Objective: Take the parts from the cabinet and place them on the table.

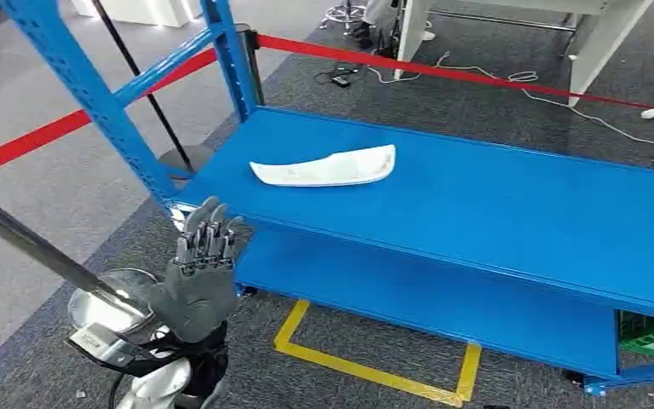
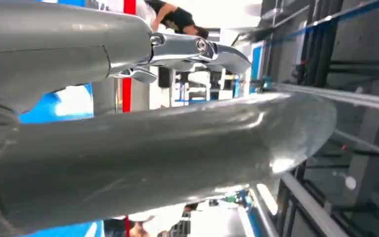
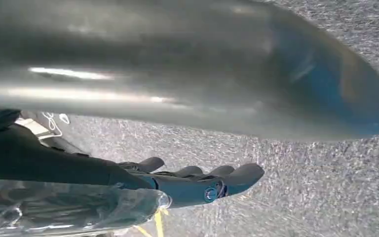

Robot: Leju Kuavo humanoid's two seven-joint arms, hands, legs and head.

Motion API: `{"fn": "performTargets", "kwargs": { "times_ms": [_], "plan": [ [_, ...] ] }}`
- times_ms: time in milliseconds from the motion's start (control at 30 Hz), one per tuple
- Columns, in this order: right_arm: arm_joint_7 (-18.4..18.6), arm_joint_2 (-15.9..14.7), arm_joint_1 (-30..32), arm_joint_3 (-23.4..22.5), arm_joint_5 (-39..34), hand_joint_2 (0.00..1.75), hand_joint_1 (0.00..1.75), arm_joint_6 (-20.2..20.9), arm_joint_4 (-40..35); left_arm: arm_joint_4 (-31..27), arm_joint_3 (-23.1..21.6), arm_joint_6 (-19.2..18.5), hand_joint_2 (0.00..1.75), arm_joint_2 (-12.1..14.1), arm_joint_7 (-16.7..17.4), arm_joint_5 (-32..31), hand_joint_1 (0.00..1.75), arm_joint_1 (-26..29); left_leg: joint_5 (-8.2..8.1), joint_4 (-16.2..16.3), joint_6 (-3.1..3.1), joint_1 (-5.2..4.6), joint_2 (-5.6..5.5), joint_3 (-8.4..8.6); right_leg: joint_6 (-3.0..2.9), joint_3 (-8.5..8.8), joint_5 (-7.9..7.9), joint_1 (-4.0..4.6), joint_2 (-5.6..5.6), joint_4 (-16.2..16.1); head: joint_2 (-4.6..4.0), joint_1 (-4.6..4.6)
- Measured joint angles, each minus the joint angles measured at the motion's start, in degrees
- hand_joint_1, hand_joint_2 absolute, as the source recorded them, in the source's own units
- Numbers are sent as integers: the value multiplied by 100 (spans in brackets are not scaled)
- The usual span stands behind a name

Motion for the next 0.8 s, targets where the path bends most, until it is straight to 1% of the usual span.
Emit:
{"fn": "performTargets", "kwargs": {
  "times_ms": [33, 67, 100, 133, 167, 200, 233, 267, 300, 333, 367, 400, 433, 467, 500, 533, 567, 600, 633, 667, 700, 733, 767, 800],
  "plan": [
    [0, 2, 10, -2, 2, 0, 0, 0, 0, 0, -9, 0, 0, 0, 0, 4, 0, -3, -10, -4, -22, 10, 57, 9, -40, -13, 8, 4, 60, -2, 0, 11],
    [2, 4, 14, -2, 2, 0, 0, 0, 0, -2, -13, 0, 0, 2, 0, 9, 0, -4, -53, 10, -77, 29, 26, 11, -84, -3, 32, -30, 124, -23, 0, 2],
    [15, 7, 15, -7, 0, 0, 0, -2, 0, -2, -13, -4, 0, 7, 0, 9, 0, -3, -178, 154, -116, 41, -163, -41, -100, -6, 39, -40, 177, -23, 0, -2],
    [13, 7, 4, -11, 0, 0, 0, -4, 0, -2, -15, -4, 0, 11, 0, 9, 0, -3, -409, 515, -134, 47, -284, -208, -134, -15, 42, -48, 226, -23, 0, 0],
    [13, 9, -4, -11, 0, 0, 0, -4, 0, 0, -15, -4, 0, 15, 0, 11, 0, -2, -636, 976, -144, 50, -330, -429, -145, -23, 46, -51, 287, -23, 0, -9],
    [13, 9, -2, -11, 2, 0, 0, -4, 0, 0, -13, -4, 0, 17, 0, 13, 0, -3, -828, 1457, -147, 51, -346, -673, -149, -30, 48, -50, 356, -23, 0, -2],
    [13, 9, 5, -13, 0, 0, 0, -4, 0, 0, -13, -4, 0, 17, 0, 13, 0, -2, -901, 1754, -142, 51, -355, -841, -150, -33, 48, -50, 414, -23, 0, -4],
    [15, 9, 14, -20, 0, 0, 0, -4, 0, 0, -15, -4, 0, 17, 0, 13, 0, -2, -822, 1812, -128, 51, -361, -895, -148, -30, 49, -50, 492, -23, 0, -2],
    [13, 9, 18, -28, 0, 0, 0, -4, 0, 0, -15, -4, 0, 17, 0, 13, 0, -3, -619, 1620, -109, 51, -369, -827, -145, -28, 51, -50, 571, -22, 0, -2],
    [15, 9, 18, -33, 2, 0, 0, -4, 0, 0, -15, -4, 0, 17, 0, 15, 0, -4, -344, 1217, -84, 53, -406, -643, -135, -22, 58, -51, 659, -22, 0, -2],
    [17, 13, 14, -33, 0, 0, 0, -7, 0, 0, -17, -4, 0, 17, 0, 15, 0, -4, -93, 745, -59, 57, -519, -418, -121, -17, 65, -58, 737, -22, 0, -2],
    [17, 18, 9, -35, 2, 0, 0, -7, 0, 0, -17, -4, 0, 17, 0, 17, 0, -3, 62, 346, -41, 74, -768, -223, -102, -25, 72, -69, 798, -22, 0, -2],
    [17, 22, -9, -35, 7, 0, 0, -9, 0, 0, -15, -4, 0, 15, 0, 17, 0, -1, 46, 55, -8, 93, -930, -100, -58, -66, 57, -22, 882, 39, 0, -13],
    [17, 22, -8, -35, 15, 0, 0, -13, 0, 4, -22, -7, 0, 15, 0, 26, 0, -2, 19, 87, -18, 91, -860, -125, -27, -93, 77, -38, 939, 10, 0, 13],
    [15, 22, 11, -35, 22, 0, 0, -13, 0, 4, -24, -7, 0, 15, 0, 26, 0, -3, 12, 83, 15, 69, -835, -131, 17, -103, 96, -61, 976, -23, 0, 4],
    [7, 22, 39, -35, 33, 0, 0, -17, 0, 4, -26, -6, 0, 13, 0, 28, 0, -4, 31, 80, 55, 53, -779, -124, 63, -105, 119, -80, 1034, -57, 0, 9],
    [-4, 20, 57, -35, 39, 0, 0, -22, -2, 4, -31, -4, 0, 9, 0, 31, 0, -5, 64, 22, 105, 101, -687, -108, 95, -147, 116, -68, 1082, -51, 0, -4],
    [-9, 22, 68, -37, 48, 0, 0, -28, -2, 4, -33, -7, 0, 4, 0, 31, 0, -5, 75, 12, 127, 105, -630, -96, 113, -167, 52, -35, 818, 26, 0, 29],
    [-9, 24, 56, -37, 52, 0, 0, -35, -2, 4, -35, -7, 0, 4, 0, 31, 0, -4, 67, 7, 177, 102, -574, -95, 142, -300, -152, -19, 536, 296, 0, 105],
    [-13, 24, 34, -37, 57, 0, 0, -35, -2, 4, -28, -7, 0, 4, 0, 31, 0, -1, 63, 8, 184, 87, -487, -95, 170, -526, -418, -25, 371, 778, 0, 107],
    [-15, 24, 21, -37, 57, 0, 0, -35, -2, 4, -26, -7, 0, 4, 0, 31, 0, -1, 57, 9, 194, 76, -411, -95, 183, -745, -627, -30, 304, 1246, 0, 107],
    [-15, 24, 22, -37, 59, 0, 0, -35, -2, 4, -26, -7, 0, 7, 0, 31, 0, -1, 54, 11, 197, 72, -335, -95, 195, -919, -759, -33, 273, 1635, 0, 109],
    [-15, 24, 28, -37, 59, 0, 0, -35, -2, 4, -26, -7, 0, 7, 0, 31, 0, -1, 50, 11, 198, 70, -269, -91, 203, -963, -746, -36, 260, 1745, 0, 109],
    [-15, 24, 37, -37, 57, 0, 0, -35, -2, 4, -26, -7, 0, 7, 0, 31, 0, -2, 40, 13, 193, 69, -211, -82, 203, -861, -604, -39, 251, 1584, 0, 109]
  ]
}}
